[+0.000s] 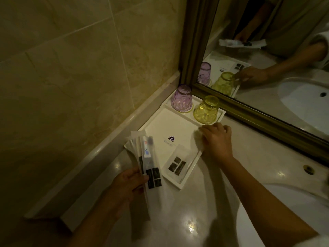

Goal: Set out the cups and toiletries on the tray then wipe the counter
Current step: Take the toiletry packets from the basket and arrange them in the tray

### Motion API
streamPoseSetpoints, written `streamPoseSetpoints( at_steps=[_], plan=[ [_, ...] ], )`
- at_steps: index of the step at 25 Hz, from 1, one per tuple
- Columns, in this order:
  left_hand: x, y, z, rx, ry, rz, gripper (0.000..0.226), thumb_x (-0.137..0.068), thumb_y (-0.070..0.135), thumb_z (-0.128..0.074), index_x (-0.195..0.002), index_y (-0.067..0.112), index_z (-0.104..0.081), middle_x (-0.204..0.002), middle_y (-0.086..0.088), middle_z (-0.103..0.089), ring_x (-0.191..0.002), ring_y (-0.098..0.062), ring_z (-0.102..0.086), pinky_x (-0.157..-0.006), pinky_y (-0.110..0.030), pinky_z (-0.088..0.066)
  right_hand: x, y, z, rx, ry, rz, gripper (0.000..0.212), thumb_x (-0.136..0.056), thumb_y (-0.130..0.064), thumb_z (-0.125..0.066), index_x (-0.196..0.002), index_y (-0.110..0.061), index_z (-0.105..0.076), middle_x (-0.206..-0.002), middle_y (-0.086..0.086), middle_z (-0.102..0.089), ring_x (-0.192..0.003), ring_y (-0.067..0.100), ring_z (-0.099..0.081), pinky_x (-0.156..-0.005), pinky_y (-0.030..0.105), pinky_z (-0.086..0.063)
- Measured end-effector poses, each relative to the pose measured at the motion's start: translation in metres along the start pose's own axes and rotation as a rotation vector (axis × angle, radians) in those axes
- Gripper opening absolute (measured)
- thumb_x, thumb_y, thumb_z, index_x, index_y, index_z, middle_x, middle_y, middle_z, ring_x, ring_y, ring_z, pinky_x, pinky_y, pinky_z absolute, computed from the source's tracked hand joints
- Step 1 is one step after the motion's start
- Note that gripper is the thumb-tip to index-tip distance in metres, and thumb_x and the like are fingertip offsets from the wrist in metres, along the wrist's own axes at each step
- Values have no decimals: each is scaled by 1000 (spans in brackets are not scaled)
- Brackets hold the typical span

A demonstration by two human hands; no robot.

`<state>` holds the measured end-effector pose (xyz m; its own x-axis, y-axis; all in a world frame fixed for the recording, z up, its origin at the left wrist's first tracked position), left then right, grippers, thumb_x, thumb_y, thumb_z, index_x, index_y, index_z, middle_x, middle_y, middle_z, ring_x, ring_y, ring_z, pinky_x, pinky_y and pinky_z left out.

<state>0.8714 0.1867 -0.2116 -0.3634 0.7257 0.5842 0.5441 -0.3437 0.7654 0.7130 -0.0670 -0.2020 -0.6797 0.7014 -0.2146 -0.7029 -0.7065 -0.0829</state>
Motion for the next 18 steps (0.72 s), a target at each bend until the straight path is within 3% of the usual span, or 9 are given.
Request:
streamPoseSetpoints(
  at_steps=[4, 6, 8, 11, 14, 18],
  plan=[
    [2, 2, -2, 8, -1, -24, 44, -61, 15, -70, -104, 8, -66, -98, -14, -73, -86, -24, -71, -65, -29, -57, 25, -12, -1, -19, -118, 14, 35, -92, -29, -42, -123, -21, -56, -135, 1, -56, -129, 25, -42, -109, 51, -13],
    [3, 5, -7, 10, -22, -41, 42, -63, 15, -69, -104, 7, -66, -99, -15, -73, -88, -25, -70, -68, -30, -57, 32, -23, 10, -112, -71, -45, 38, -93, -31, -43, -128, -21, -52, -138, 3, -51, -131, 24, -38, -111, 47, -13],
    [5, 9, -13, 1, -37, -59, 39, -65, 13, -68, -103, 6, -66, -98, -14, -73, -88, -25, -70, -68, -30, -58, 45, -53, 29, -517, -67, -178, 29, -88, -34, -56, -113, -21, -63, -118, 4, -62, -113, 22, -53, -97, 32, -34],
    [8, 14, -22, -36, -39, -83, 28, -76, 3, -62, -103, 6, -66, -96, -14, -74, -88, -27, -70, -77, -36, -58, 66, -111, 44, -1123, -412, -325, 10, -74, -33, -73, -80, -28, -68, -80, -4, -67, -74, 11, -64, -63, 19, -50],
    [11, 15, -24, -35, -35, -95, 23, -82, 5, -58, -103, 7, -66, -96, -15, -74, -88, -28, -70, -77, -37, -58, 72, -127, 47, -1247, -438, -414, 14, -76, -14, -73, -71, -24, -64, -64, -4, -64, -56, 3, -61, -50, 11, -48],
    [12, 13, -14, -28, 23, -85, 32, -73, 19, -65, -104, 10, -68, -99, -12, -74, -91, -26, -70, -77, -38, -56, 73, -122, 45, -1270, -448, -530, 12, -77, -13, -71, -69, -20, -66, -52, -9, -65, -50, -1, -62, -47, 8, -45]
  ],
)
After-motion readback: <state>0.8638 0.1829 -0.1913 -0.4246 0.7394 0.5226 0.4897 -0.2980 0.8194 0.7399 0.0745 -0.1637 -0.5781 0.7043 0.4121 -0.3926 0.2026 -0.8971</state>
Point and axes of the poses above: each hand's wrist, its own x-axis away from the middle knuckle, its own z-axis out of the back of the hand, y = z × x, the point moved 3 cm from there along -x, towards the middle knuckle
